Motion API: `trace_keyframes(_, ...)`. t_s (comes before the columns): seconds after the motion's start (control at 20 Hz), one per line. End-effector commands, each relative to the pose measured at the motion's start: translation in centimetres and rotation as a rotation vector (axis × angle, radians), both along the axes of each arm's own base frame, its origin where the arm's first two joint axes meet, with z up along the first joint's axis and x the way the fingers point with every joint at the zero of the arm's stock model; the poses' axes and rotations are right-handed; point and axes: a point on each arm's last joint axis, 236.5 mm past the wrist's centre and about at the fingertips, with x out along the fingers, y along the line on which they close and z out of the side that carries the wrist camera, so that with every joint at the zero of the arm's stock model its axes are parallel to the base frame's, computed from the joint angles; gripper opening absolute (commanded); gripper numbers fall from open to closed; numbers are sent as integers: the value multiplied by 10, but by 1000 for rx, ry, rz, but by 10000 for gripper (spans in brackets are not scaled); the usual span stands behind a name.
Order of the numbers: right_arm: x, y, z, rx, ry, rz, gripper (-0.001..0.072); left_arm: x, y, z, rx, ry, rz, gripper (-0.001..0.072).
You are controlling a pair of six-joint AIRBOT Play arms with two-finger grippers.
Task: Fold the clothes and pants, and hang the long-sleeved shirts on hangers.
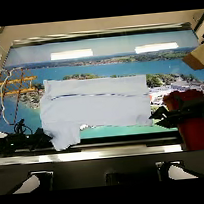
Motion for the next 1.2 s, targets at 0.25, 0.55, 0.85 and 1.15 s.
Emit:
trace_keyframes(0.25,6,22,-20,-47,-1,-19,482,1,-3,3,-17,-2,4,19)
trace_keyframes(0.55,10,27,-16,-59,-19,-24,36,4,-2,7,-14,-14,5,18)
trace_keyframes(0.85,-40,34,47,-82,23,56,36,3,14,95,112,-94,4,17)
trace_keyframes(1.15,-19,34,98,-119,-178,-58,35,23,-5,166,133,-305,23,17)
